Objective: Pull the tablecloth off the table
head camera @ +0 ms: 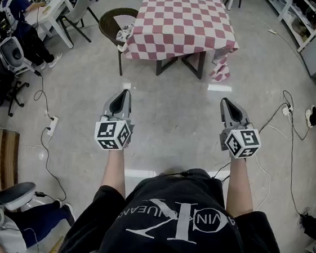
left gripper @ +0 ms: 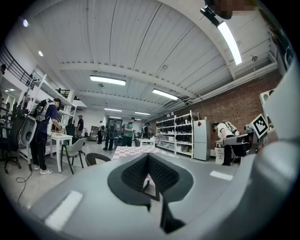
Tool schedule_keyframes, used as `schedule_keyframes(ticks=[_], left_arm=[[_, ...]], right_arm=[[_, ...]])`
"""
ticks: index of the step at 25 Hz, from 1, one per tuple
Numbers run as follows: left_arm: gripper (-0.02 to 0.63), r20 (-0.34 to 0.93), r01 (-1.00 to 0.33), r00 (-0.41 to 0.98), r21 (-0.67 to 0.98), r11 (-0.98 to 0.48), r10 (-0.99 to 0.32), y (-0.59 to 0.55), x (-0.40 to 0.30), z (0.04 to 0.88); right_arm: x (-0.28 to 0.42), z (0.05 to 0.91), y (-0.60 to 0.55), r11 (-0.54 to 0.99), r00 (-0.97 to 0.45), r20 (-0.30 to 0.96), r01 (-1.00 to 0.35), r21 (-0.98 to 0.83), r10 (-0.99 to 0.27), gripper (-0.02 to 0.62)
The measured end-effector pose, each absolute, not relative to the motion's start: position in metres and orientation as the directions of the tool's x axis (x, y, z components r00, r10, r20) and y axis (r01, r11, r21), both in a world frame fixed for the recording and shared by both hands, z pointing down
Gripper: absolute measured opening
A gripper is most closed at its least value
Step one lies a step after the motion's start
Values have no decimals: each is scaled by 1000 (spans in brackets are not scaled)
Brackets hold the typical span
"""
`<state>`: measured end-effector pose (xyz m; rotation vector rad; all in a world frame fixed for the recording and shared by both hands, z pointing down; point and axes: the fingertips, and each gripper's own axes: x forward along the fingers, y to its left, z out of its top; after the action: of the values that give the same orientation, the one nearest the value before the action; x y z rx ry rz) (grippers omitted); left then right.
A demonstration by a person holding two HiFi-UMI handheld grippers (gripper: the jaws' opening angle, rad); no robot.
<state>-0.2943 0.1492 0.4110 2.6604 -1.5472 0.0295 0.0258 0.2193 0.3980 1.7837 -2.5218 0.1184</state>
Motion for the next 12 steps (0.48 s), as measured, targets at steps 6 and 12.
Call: schedule_keyframes(ticks=[6,12], left_arm=[[11,34,-869,494,48,-492,-869,141,-299,412],[11,42,-868,495,52,-493,-868,131,-307,413]], right_arm=[[21,401,215,323,-325,79,-946,-33,-942,12],[21,400,205,300,-301,77,-954,-30,-950,12]])
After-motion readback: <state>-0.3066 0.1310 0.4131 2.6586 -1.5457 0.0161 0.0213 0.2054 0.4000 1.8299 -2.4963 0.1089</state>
